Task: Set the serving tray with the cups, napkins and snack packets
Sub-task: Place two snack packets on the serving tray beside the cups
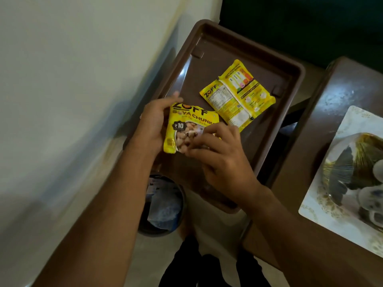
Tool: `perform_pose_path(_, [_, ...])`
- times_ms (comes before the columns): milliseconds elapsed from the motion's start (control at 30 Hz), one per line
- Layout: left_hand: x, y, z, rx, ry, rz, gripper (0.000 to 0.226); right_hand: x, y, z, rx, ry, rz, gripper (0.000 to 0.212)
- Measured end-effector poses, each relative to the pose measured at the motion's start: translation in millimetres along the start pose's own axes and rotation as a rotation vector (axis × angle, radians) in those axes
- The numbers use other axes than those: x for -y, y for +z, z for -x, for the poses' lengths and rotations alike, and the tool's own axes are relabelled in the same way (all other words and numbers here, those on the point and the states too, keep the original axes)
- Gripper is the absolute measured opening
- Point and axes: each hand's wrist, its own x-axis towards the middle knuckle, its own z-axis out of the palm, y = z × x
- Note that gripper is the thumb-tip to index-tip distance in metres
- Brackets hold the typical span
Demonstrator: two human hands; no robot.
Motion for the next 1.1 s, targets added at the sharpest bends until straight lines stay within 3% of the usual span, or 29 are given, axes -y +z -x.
perform_pose_path(67, [6,-3,-4,-0.077,0.109,-0.165,0.017,-1,5,8,0.073,0.018,-0.004,0.012])
perform_pose_path(133, [13,-6,-4,-0.087,0.167,-0.232,0.016,-6,6,10,0.108,0.092,-0.073,0.012])
perform_pose_path(333, [20,-22,3,-0.089,0.293,-0.219,0.022,-16,-3,-18,-0.118,0.503,-0.172,0.024])
perform_pose_path(500, [23,-22,11,-0.013,0.329,-0.153,0.024,-22,2,-42,-0.022,0.893,-0.148,0.038])
perform_pose_path(667, [31,-26,18,-0.02,0.37,-0.082,0.019,-18,11,-46,-0.056,1.069,-0.322,0.021])
perform_pose_path(767, [42,-35,21,-0.078,0.328,-0.125,0.023,-14,17,-45,-0.182,1.182,-0.506,0.016])
perform_pose_path(867, [51,-36,19,-0.106,0.315,-0.24,0.033,-11,19,-43,-0.283,1.218,-0.625,0.015])
perform_pose_path(933, [56,-36,17,-0.153,0.416,-0.38,0.035,-7,24,-40,-0.309,1.172,-0.599,0.017])
perform_pose_path(1033, [61,-32,18,-0.249,0.649,-0.701,0.027,-3,31,-35,-0.314,1.047,-0.431,0.015])
perform_pose_path(1100, [66,-31,19,-0.284,0.747,-0.783,0.023,0,37,-32,-0.284,0.98,-0.283,0.016])
